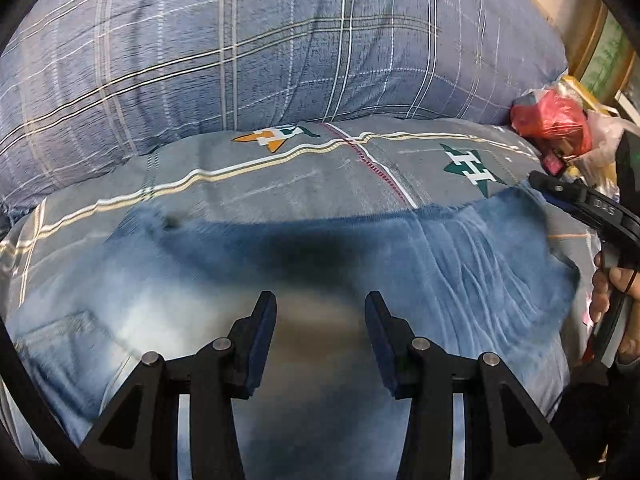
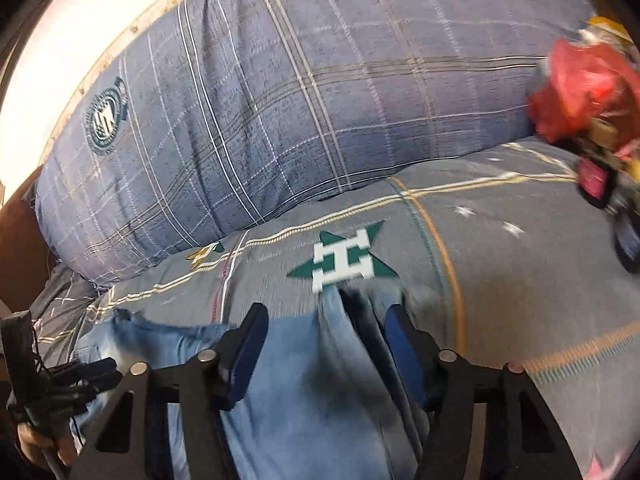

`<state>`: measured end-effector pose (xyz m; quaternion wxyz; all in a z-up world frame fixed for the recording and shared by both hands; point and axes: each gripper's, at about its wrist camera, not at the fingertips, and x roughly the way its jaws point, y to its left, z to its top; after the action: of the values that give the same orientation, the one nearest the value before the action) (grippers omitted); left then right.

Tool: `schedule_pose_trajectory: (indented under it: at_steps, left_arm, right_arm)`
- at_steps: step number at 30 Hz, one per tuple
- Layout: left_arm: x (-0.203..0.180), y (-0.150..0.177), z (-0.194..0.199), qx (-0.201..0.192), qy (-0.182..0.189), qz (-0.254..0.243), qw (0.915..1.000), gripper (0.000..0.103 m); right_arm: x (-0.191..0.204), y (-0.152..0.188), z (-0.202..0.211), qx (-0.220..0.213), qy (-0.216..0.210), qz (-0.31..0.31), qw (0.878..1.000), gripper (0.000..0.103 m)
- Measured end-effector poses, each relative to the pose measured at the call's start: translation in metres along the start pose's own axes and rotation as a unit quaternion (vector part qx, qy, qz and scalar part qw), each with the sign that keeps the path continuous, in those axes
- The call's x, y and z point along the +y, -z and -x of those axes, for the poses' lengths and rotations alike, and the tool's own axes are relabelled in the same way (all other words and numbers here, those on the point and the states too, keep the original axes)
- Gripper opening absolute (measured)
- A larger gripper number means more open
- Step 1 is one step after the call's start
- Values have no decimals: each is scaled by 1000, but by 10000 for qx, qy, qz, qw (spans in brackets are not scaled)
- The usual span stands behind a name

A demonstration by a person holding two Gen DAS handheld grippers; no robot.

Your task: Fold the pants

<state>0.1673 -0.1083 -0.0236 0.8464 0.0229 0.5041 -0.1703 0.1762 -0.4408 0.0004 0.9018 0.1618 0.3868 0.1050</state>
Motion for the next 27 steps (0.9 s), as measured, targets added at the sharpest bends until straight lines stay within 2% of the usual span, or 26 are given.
schedule_pose_trajectory:
  at_steps: [1,2,4,5,9,10,11,14,17,21,22,24,25,26,27]
  left_arm:
    - [-2,-4,-4,36,-19,-24,10000,47]
    - [-6,-8,-9,62,-41,-62,10000,47]
    - [-10,-11,-14,75,-62,-145,9998,47]
    - [-13,-13,-17,61,-78,-201,9997,47]
    - [-16,-16,-40,102,-376,-405,9984,47]
    - [-16,-16,-46,96,-405,-400,9983,47]
    - [-18,-16,-46,-40,-463,-429,9980,47]
    - [-21,-18,-45,-26,-567,-513,9971,48]
    - [-19,-15,-35,14,-239,-397,9989,47]
    - [-31,3,-6,-115,228,-510,9984,47]
    - [-37,10,0,-127,285,-628,9975,47]
    - [-48,24,6,-147,360,-873,9954,47]
    - [-53,31,6,-119,347,-982,9945,48]
    - [-56,36,1,-45,279,-1057,9940,48]
    - [-58,41,-6,77,190,-1076,9940,48]
  right_arm:
    - [-1,-3,-9,107,-45,58,9999,30]
    - [-1,-4,-20,235,-48,99,9997,12]
    - [1,1,-28,287,50,181,9994,7]
    - [0,3,-24,188,145,240,9994,6]
    - [-7,-6,22,-741,772,352,9936,0]
    - [-14,-10,26,-808,901,308,9922,0]
    - [-21,-10,25,-777,889,199,9928,0]
    - [-42,-3,5,-420,863,-103,9953,0]
    - [-45,2,3,-149,796,-152,9966,1]
    - [-48,16,34,-5,503,-342,9981,4]
    - [-51,22,43,6,420,-389,9984,8]
    - [-55,40,61,11,295,-486,9984,35]
    - [-56,49,65,24,303,-546,9980,80]
    - [-59,59,71,1,317,-615,9976,97]
    - [-60,69,76,-116,318,-648,9973,97]
